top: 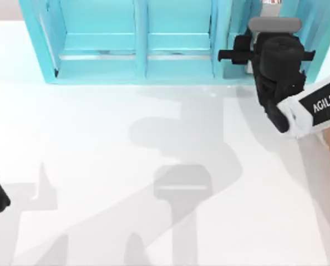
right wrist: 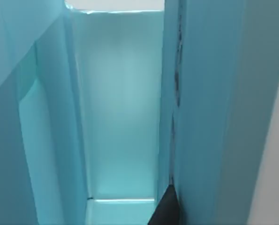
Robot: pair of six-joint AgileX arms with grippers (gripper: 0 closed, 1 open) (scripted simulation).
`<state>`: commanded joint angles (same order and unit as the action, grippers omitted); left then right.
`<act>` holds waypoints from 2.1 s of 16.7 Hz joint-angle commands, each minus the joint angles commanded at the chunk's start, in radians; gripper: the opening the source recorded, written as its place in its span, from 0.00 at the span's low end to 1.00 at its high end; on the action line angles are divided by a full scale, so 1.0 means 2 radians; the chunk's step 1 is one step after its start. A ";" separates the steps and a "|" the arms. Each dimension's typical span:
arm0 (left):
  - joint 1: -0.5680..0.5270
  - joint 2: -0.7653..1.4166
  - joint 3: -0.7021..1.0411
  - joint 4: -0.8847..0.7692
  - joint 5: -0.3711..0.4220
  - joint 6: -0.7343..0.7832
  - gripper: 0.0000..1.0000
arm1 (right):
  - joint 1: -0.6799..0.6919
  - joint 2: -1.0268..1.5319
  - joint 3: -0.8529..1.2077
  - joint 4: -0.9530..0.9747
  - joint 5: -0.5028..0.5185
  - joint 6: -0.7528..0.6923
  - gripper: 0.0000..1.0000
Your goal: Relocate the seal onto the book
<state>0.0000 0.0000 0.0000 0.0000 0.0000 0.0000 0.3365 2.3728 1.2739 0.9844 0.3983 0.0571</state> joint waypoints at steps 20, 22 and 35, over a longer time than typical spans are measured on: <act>0.000 0.000 0.000 0.000 0.000 0.000 1.00 | 0.090 -0.389 -0.161 -0.227 0.090 0.010 0.00; 0.000 0.000 0.000 0.000 0.000 0.000 1.00 | 0.109 -0.455 -0.189 -0.267 0.105 0.014 0.00; 0.000 0.000 0.000 0.000 0.000 0.000 1.00 | 0.142 -0.513 -0.230 -0.304 0.130 -0.012 0.00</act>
<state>0.0000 0.0000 0.0000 0.0000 0.0000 0.0000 0.6213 1.3467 0.8145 0.3755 0.6579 0.0334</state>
